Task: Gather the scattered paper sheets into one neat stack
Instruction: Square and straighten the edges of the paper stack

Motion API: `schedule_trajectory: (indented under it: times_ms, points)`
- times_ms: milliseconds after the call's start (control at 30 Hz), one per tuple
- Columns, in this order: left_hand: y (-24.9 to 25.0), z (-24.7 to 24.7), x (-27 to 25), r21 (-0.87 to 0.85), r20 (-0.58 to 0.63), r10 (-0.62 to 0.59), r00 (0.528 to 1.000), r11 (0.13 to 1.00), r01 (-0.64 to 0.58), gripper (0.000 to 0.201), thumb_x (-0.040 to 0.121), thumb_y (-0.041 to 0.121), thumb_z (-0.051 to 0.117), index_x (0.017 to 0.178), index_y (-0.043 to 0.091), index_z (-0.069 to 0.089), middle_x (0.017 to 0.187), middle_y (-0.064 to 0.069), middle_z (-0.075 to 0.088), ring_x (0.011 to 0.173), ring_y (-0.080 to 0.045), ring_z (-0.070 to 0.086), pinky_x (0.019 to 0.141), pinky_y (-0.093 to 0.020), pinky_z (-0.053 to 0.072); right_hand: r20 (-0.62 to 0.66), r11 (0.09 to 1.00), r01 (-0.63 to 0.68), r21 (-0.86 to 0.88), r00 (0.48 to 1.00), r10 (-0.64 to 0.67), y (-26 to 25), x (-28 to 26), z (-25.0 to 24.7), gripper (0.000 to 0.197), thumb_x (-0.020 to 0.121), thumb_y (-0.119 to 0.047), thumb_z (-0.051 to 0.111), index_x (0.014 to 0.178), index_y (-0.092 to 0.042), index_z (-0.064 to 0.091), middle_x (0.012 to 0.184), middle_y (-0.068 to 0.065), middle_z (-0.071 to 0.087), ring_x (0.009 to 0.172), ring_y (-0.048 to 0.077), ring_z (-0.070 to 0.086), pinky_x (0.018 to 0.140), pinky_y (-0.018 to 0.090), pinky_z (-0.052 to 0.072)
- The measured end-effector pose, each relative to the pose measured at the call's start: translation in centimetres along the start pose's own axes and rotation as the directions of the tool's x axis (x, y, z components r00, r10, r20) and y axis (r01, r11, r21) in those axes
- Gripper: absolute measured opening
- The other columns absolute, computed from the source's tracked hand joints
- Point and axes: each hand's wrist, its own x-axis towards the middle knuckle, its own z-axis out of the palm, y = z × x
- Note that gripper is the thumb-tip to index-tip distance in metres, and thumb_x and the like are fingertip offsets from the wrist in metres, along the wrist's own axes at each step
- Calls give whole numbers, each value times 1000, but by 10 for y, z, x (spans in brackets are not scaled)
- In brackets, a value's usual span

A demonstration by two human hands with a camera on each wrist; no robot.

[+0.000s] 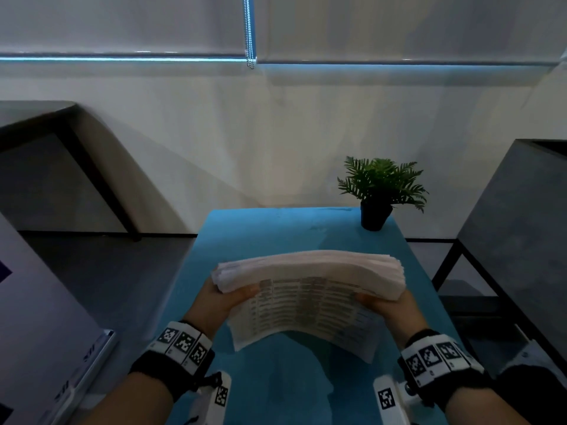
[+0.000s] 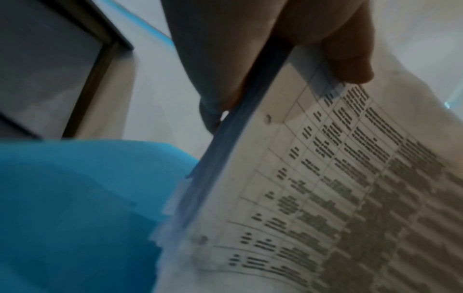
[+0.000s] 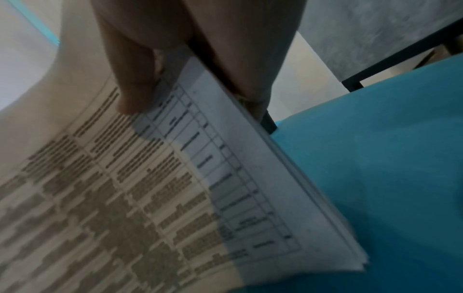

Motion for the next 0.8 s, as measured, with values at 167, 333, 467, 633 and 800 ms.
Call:
schedule_trajectory:
  times_ms: [167,333,467,633,800]
  points:
    - [42,4,2,744,-91,509,856,606,-281,85,53,51,77,128,28,41,125,4,54,121,-23,51,101,-47,41,2,994,79,-76,997,-79,-22,-3,14,28,74,11,68,80,-16,65,62,-15,71,72,11,66,58,10,51]
    - [107,55,-1,817,524,276,806,102,-567,69,63,65,53,122,30,56,125,1,63,121,-22,55,100,-42,41,184,924,318,-211,942,-282,-68,-12,48,18,71,-16,78,77,-2,69,77,20,70,73,11,60,69,27,48]
    - [109,55,7,732,491,145,859,465,-497,51,63,65,47,76,21,70,73,0,72,74,-18,66,70,-34,50,148,837,399,-375,917,-370,-91,-11,42,32,69,-8,79,88,-26,60,82,-4,65,76,-3,57,68,11,46]
    - [94,33,8,293,143,-14,990,956,-29,33,66,25,81,90,4,71,89,-16,73,82,-29,69,82,-53,55,-176,909,21,-415,979,-103,-72,-7,6,105,58,-20,86,143,-28,24,141,-1,38,131,18,38,108,41,34]
    - [58,24,6,83,98,-299,949,953,291,61,54,32,84,105,2,68,106,-22,70,99,-40,67,93,-58,48,239,939,-317,134,930,279,-56,-6,9,82,49,-24,90,122,-13,56,112,12,70,96,29,69,77,44,57]
